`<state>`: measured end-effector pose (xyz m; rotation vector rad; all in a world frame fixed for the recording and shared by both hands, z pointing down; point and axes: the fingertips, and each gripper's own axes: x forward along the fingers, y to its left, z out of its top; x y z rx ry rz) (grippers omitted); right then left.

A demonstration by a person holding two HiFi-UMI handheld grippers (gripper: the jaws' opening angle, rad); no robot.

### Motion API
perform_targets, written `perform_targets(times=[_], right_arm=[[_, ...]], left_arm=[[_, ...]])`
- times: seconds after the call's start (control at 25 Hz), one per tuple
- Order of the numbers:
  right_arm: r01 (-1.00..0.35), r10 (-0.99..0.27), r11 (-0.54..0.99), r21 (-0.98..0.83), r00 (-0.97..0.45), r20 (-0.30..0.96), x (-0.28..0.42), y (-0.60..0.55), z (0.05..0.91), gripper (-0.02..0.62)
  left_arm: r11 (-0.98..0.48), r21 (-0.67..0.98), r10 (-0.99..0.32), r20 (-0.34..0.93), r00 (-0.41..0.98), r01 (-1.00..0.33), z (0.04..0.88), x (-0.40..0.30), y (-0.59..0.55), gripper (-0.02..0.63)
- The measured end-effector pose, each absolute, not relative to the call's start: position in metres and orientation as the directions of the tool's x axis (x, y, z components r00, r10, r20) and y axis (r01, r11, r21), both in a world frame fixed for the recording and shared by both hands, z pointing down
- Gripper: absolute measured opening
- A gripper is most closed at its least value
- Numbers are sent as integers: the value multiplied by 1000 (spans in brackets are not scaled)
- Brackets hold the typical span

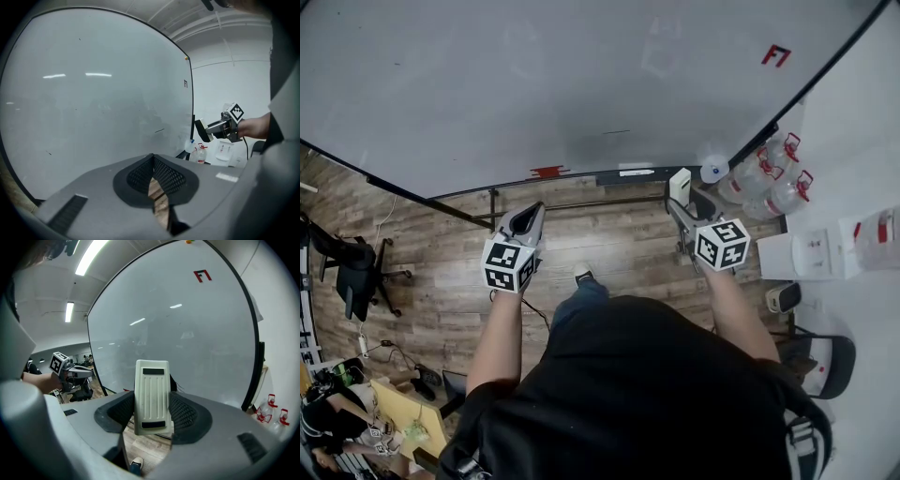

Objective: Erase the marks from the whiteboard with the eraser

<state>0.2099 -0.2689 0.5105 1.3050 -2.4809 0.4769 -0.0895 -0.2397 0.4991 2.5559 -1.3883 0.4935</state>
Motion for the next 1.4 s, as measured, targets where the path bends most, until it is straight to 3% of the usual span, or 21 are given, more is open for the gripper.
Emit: perform_targets(times=[1.4], right_arm=[[-873,-729,467,-140,-470,498,124,-385,558,227]], left_arm=[[-535,59,-750,426,506,-843,533,-141,-307,13]])
